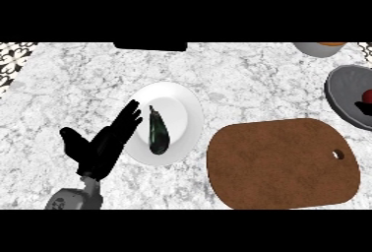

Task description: Pick the tomato from the cutting board and place it in the pan

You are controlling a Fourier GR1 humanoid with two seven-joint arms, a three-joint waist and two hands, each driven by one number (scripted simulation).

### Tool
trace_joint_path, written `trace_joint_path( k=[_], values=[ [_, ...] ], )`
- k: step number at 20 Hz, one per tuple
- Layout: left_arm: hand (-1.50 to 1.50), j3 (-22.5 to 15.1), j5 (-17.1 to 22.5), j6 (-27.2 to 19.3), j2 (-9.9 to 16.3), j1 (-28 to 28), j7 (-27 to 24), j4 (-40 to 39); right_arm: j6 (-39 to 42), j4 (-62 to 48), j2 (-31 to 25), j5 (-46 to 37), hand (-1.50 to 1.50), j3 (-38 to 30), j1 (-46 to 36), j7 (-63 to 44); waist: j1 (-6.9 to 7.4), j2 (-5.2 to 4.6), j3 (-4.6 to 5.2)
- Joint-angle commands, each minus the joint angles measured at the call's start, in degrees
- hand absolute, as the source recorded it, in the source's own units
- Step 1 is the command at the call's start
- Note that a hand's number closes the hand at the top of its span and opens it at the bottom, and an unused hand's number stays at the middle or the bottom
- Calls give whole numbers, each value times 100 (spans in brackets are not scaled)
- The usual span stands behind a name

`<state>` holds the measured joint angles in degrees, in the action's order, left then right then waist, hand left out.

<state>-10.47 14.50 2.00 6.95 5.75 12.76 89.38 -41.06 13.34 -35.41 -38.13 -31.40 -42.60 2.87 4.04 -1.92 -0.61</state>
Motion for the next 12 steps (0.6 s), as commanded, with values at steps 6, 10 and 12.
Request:
trace_joint_path(
  k=[6,10,12],
  values=[
    [0,94,7,-40,-31,-102,-129,-34,718,586,156,1722,-150,-1439,91,1758,-156,47,-9],
    [0,67,-55,-107,-93,-69,-116,-94,1738,297,-101,2193,-150,-1818,328,2065,-184,39,3],
    [0,81,-102,-37,-39,-4,-174,-195,2131,140,-214,2274,-150,-1861,469,2252,-192,56,16]
  ],
)
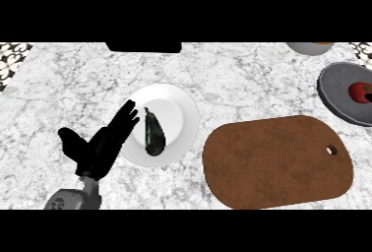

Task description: Pick the tomato from the cutting board and place it in the pan

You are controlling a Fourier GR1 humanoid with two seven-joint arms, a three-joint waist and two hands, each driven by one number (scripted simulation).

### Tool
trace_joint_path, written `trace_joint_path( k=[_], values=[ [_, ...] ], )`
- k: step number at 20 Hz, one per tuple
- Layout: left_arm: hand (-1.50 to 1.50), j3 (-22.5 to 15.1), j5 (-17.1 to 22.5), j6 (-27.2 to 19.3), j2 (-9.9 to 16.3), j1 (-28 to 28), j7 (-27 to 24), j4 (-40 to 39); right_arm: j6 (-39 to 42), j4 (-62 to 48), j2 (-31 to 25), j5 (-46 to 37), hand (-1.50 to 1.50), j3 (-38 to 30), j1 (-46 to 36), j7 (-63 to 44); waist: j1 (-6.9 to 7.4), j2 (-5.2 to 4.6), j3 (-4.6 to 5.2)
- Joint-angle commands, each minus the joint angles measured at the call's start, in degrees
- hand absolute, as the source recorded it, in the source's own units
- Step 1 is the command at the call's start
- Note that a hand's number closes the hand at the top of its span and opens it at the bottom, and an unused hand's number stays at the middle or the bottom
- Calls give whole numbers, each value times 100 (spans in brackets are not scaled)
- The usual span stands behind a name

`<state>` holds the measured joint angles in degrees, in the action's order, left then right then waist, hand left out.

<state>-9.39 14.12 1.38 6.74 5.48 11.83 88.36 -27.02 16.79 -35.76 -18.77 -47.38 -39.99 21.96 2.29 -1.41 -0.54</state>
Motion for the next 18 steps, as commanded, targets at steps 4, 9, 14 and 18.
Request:
trace_joint_path(
  k=[4,9,14,18],
  values=[
    [0,-8,82,58,56,-89,248,318,1660,-341,-328,511,-150,-316,556,835,-9,53,15],
    [0,136,-43,133,24,-78,-238,-278,2664,-456,-459,779,-150,-433,1208,1487,-130,65,27],
    [0,86,-92,90,-4,-283,-74,48,3087,-475,-691,823,-150,-253,1412,1618,-126,96,34],
    [0,157,19,85,39,-355,322,470,3301,-376,-649,963,-150,-128,1740,1869,-152,120,40]
  ],
)
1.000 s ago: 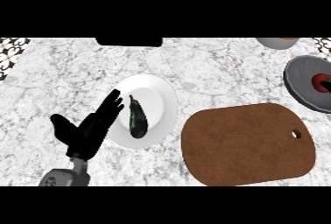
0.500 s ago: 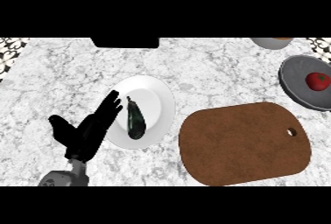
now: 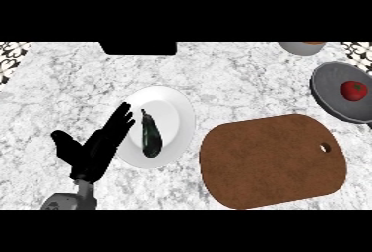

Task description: Pick the tomato from the cutting board and place it in the pan

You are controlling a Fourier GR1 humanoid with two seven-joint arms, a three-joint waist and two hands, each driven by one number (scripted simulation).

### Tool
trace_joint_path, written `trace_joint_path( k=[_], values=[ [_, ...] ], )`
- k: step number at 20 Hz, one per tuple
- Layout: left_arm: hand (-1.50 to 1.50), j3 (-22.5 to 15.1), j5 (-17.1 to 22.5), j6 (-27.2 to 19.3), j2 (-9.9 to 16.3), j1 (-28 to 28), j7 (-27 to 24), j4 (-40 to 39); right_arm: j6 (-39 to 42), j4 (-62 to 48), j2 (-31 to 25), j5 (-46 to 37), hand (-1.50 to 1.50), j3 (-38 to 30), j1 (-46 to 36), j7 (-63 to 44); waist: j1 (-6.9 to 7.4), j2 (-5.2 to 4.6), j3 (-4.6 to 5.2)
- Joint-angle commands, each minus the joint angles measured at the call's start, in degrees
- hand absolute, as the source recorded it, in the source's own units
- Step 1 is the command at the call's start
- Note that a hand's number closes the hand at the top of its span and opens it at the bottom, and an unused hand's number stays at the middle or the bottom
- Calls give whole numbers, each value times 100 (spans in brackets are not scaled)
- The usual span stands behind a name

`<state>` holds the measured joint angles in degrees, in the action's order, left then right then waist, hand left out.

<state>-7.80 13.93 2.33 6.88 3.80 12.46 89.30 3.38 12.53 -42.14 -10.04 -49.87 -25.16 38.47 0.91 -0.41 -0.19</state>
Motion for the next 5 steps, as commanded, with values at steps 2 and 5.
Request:
trace_joint_path(
  k=[2,5],
  values=[
    [0,121,-119,77,-56,73,-233,-397,270,44,-68,139,-150,218,209,76,-33,13,7],
    [0,111,-105,101,-167,111,-202,-457,254,83,30,218,-150,361,209,143,-33,15,8]
  ],
)
